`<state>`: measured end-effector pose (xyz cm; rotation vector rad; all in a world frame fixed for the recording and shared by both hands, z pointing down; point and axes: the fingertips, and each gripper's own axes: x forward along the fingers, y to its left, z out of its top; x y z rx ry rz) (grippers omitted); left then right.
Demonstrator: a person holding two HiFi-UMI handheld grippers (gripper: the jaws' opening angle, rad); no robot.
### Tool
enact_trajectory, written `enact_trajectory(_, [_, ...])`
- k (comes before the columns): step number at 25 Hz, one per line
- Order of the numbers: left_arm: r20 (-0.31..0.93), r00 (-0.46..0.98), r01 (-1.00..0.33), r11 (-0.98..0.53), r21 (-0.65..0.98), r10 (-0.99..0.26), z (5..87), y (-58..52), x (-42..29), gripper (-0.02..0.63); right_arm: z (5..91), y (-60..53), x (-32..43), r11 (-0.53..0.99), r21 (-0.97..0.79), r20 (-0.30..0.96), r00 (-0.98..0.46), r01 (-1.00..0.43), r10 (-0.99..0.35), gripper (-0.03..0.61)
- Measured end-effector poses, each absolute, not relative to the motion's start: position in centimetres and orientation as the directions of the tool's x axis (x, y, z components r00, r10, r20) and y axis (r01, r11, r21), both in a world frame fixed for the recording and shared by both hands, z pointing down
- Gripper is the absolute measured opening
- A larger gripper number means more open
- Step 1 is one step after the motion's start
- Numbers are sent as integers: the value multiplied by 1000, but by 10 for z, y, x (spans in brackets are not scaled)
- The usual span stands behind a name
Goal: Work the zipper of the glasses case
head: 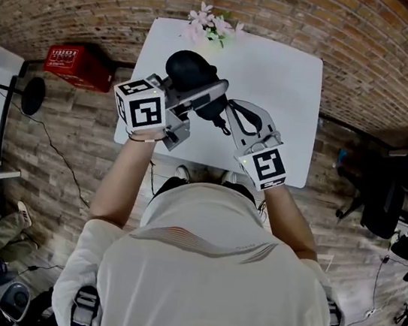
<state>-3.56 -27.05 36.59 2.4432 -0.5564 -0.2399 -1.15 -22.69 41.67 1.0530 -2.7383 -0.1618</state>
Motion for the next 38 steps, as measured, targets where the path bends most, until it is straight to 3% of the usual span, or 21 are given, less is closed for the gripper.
enact_trajectory(30, [206,979,-134,-774,619,-4,441,-204,-11,259,422,-214,-23,779,352,182,-779,-519,-601,55])
enact_trajectory(38, [468,881,-193,-858,476,62,483,-187,-7,261,425,-219,-16,765,415,219,-762,-492,-609,57])
